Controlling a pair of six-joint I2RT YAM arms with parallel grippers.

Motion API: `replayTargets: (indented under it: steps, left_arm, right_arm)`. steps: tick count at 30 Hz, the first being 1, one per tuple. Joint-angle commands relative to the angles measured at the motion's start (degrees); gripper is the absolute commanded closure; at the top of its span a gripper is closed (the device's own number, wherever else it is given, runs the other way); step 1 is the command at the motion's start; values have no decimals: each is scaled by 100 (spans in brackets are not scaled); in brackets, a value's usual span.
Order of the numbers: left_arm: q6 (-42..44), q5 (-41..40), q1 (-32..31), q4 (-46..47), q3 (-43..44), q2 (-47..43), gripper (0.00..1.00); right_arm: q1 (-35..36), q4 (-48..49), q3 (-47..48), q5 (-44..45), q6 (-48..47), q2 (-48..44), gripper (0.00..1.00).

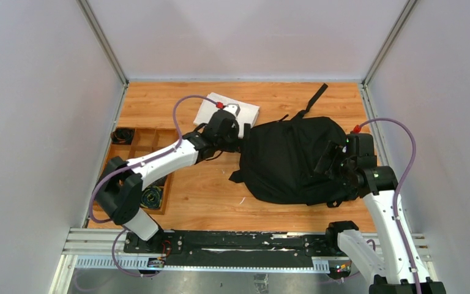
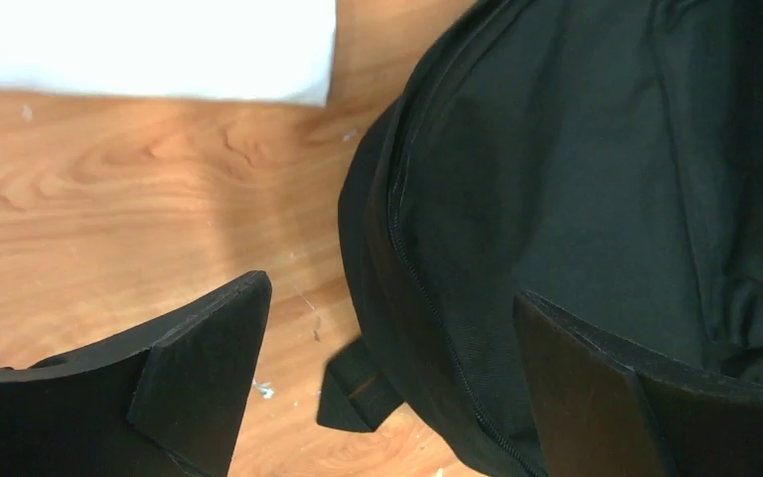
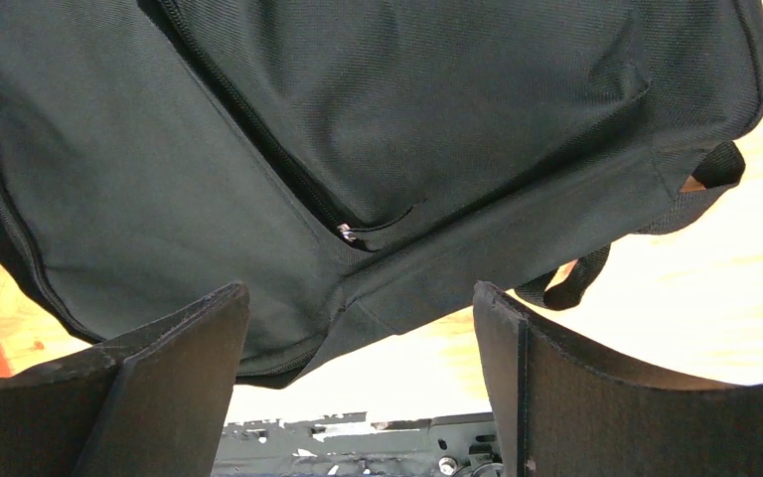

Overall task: Pack the student bag
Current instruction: Pick up the student bag at the center of the board, then place the student bag at the center of the board.

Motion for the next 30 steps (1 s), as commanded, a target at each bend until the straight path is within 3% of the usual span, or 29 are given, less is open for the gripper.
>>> replayTargets:
  steps: [1, 6, 9, 10, 11, 13, 18, 23, 27, 30]
  left_arm:
    - [-657, -66, -193, 55, 95, 311, 0]
    - [-632, -29, -369, -355, 436, 795, 3]
    - [-595, 70, -438, -498, 574, 929, 20]
    - [-574, 133, -450, -514, 622, 977, 33]
    - [-540, 219, -463, -557, 722, 989, 52]
    - [-450, 357, -462, -800, 1058, 970, 97]
    - [158, 1580, -822, -821, 2292, 450, 100]
    - [1080, 1841, -1885, -995, 4312, 600, 100]
    - [911, 2279, -1965, -1176, 5791, 1239, 100]
    - [918, 2116, -1906, -1223, 5919, 1289, 100]
  right_arm:
    - [-63, 160, -74, -182, -77, -68, 14]
    - [-64, 161, -75, -213, -48, -166, 14]
    - [-64, 152, -50, -188, -66, -212, 14]
    - [-66, 144, -25, -188, -65, -221, 14]
    - [-71, 131, -4, -192, -66, -234, 14]
    - [-65, 84, 106, -169, -66, -257, 15]
    - [-66, -273, 781, 422, -138, -418, 16]
    - [-67, -706, 1668, 1886, 9, -883, 19]
    - [-62, -705, 1985, 2705, 28, -1364, 20]
    - [-65, -658, 2013, 2723, -137, -1524, 19]
